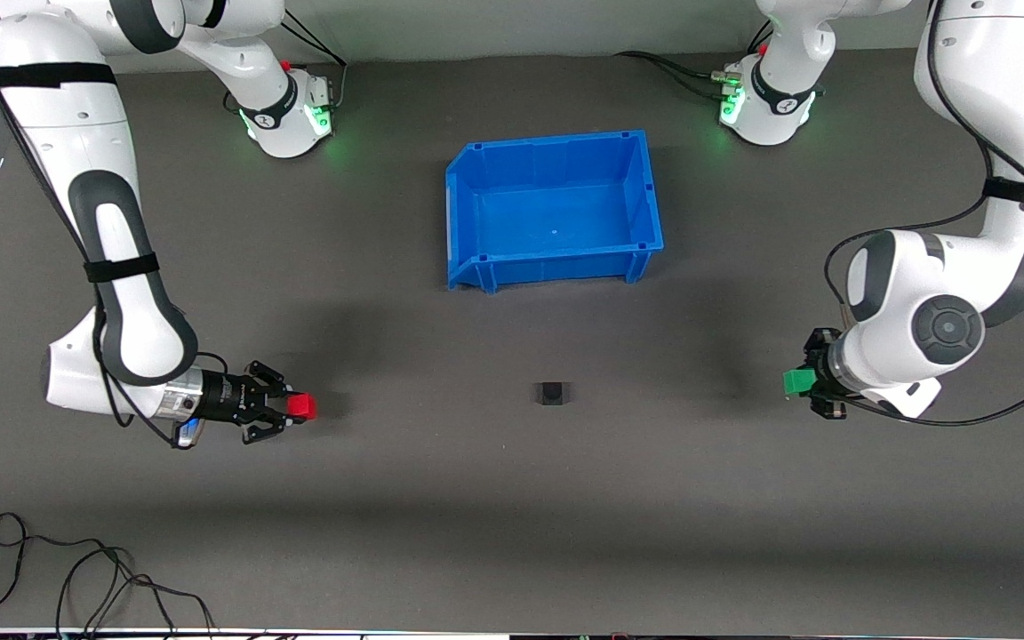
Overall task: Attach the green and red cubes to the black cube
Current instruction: 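Carry the red cube with the right gripper while the left gripper carries green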
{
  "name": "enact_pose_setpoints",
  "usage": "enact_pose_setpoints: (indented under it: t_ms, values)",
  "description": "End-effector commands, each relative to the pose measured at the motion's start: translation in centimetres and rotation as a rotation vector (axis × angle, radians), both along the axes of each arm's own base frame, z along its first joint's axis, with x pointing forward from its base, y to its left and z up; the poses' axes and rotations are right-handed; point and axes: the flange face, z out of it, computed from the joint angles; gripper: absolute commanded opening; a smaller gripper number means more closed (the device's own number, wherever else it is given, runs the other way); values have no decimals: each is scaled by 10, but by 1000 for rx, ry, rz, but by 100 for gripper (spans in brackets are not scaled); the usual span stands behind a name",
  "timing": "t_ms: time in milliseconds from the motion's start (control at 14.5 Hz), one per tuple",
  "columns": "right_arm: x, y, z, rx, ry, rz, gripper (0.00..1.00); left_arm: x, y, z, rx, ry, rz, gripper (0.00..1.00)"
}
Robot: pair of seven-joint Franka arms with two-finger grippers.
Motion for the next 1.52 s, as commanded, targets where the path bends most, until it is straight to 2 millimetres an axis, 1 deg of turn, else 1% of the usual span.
enact_pose_setpoints:
  t_ms: [0, 69, 138, 207, 345, 414, 483, 621, 690, 828, 966, 1034, 1103, 1172, 1241, 1379, 1448]
  values:
    - [16, 27, 23, 25, 15, -50, 10, 1, -17, 6, 9, 2, 25, 0]
    - [21, 52, 31, 25, 17, -43, 10, 0, -21, 5, 9, 4, 19, 0]
    - [25, 69, 37, 27, 29, -55, 10, 0, -22, 4, 8, 7, 14, 0]
    - [28, 87, 39, 26, 44, -67, 10, -1, -25, 4, 8, 7, 10, 0]
    - [33, 125, 37, 32, 52, -49, 10, -3, -33, 2, 7, 11, 1, 0]
    - [36, 136, 36, 38, 64, -68, 9, -6, -51, -2, 4, 16, -14, 0]
    - [38, 155, 34, 53, 83, -82, 9, -8, -66, -5, 0, 13, 2, 0]
    - [38, 201, 29, 96, 110, -90, 9, -18, -109, -13, -29, 19, 6, 0]
    - [34, 223, 22, 111, 128, -88, 9, -24, -128, -18, -47, 32, 8, 0]
    - [31, 247, 9, 123, 123, -114, 9, -28, -153, -21, -96, 26, 53, 0]
    - [24, 275, -6, 111, 107, -127, 9, -38, -194, -33, -108, 8, 47, 0]
    - [21, 287, -14, 108, 98, -142, 9, -41, -209, -39, -114, -5, 54, 0]
    - [18, 300, -20, 107, 84, -152, 9, -43, -221, -42, -122, -18, 56, 0]
    - [12, 312, -29, 107, 90, -152, 9, -44, -226, -48, -126, -23, 59, 0]
    - [8, 322, -34, 113, 90, -154, 9, -46, -234, -52, -130, -31, 68, 0]
    - [4, 330, -43, 123, 96, -173, 9, -45, -252, -59, -147, -57, 128, 0]
    - [-1, 337, -51, 117, 91, -181, 9, -45, -265, -61, -153, -61, 124, 0]
